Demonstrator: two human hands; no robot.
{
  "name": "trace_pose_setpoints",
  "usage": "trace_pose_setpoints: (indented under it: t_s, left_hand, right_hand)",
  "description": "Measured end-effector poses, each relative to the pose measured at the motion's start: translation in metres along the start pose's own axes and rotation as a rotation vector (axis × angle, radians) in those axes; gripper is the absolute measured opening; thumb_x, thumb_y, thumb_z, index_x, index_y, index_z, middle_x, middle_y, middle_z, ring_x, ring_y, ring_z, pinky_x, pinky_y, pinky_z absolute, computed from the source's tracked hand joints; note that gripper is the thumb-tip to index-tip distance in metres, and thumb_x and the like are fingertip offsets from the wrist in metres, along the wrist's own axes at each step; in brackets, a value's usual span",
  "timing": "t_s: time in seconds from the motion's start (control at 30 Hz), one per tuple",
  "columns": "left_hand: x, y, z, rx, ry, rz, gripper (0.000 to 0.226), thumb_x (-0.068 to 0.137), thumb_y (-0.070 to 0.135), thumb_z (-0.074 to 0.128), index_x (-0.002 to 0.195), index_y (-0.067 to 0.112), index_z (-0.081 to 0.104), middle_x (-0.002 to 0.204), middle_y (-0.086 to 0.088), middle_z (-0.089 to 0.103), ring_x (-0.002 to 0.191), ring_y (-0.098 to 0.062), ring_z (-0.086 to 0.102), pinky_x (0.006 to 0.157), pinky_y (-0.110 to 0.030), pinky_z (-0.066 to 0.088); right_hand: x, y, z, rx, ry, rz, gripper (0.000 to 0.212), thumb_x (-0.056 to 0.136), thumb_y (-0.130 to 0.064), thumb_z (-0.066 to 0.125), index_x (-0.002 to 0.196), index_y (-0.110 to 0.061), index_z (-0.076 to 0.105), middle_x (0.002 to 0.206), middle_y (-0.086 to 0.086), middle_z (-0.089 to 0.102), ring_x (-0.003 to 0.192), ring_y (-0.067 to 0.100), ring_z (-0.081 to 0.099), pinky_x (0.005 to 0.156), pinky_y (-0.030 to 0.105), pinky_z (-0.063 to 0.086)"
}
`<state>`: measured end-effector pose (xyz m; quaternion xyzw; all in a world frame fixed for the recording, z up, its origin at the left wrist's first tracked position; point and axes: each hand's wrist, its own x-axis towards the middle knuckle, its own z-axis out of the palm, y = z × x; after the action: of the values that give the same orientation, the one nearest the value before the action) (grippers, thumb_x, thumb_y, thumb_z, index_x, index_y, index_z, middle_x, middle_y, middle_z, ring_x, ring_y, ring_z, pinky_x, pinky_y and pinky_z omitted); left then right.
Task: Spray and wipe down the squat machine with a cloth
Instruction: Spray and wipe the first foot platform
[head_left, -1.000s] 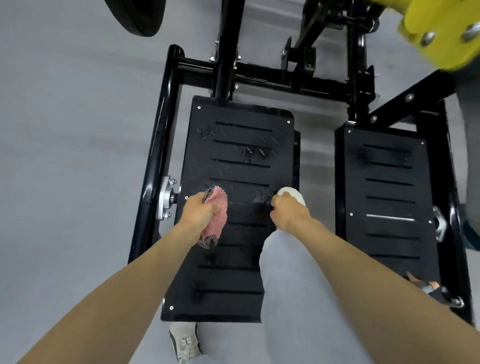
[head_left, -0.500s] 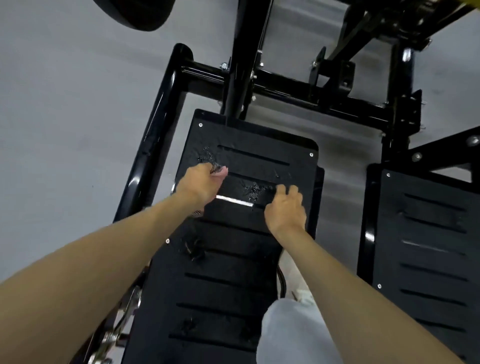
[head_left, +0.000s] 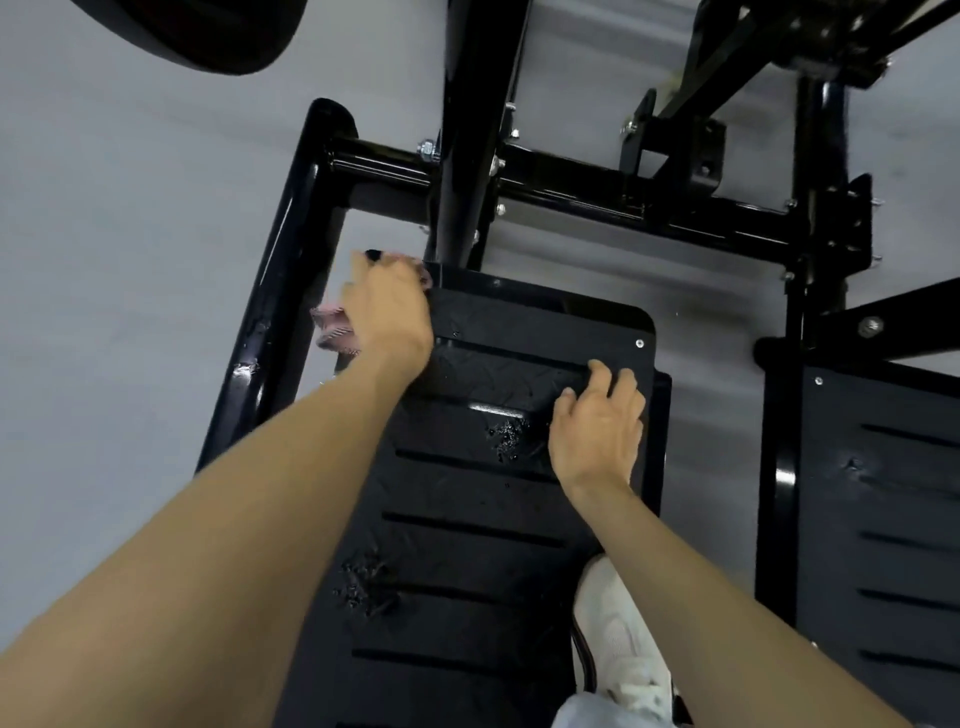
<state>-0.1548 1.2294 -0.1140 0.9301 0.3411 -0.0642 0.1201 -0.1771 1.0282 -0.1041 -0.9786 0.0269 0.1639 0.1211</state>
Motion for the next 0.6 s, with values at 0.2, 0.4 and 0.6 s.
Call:
trace_pose_setpoints:
  t_s: [0.2,0.4,0.6]
  left_hand:
    - [-0.013,0.017,0.006,0.108,-0.034,0.478,0.059,0.086,-0.003,0.053,0.141,0.013,0.038,0.142,-0.008,0.041,0.123,-0.030,0.036,0.101,-0.039,0.037]
    - [0.014,-0.032,-0.002,0.334,0.025,0.178,0.048,0.086,-0.004,0.051,0.133,-0.002,0.041,0.128,-0.017,0.045,0.114,-0.035,0.039,0.089,-0.042,0.042]
    - [-0.013,0.041,0.012,0.181,-0.017,0.370,0.034,0.086,-0.004,0.052,0.119,0.002,0.058,0.125,-0.015,0.045,0.114,-0.031,0.040,0.094,-0.040,0.042]
  right_hand:
    - [0.002,0.004,0.004,0.007,0.011,-0.001,0.048,0.101,-0.026,0.037,0.146,-0.013,0.028,0.153,0.017,0.019,0.139,0.030,0.022,0.113,0.043,0.026]
    - [0.005,0.008,0.003,0.015,-0.028,0.026,0.049,0.101,-0.027,0.037,0.147,-0.014,0.027,0.154,0.017,0.016,0.141,0.030,0.019,0.114,0.044,0.025]
    - [0.008,0.017,-0.001,0.011,-0.040,0.058,0.049,0.101,-0.027,0.035,0.147,-0.013,0.025,0.155,0.015,0.014,0.143,0.029,0.016,0.115,0.043,0.025]
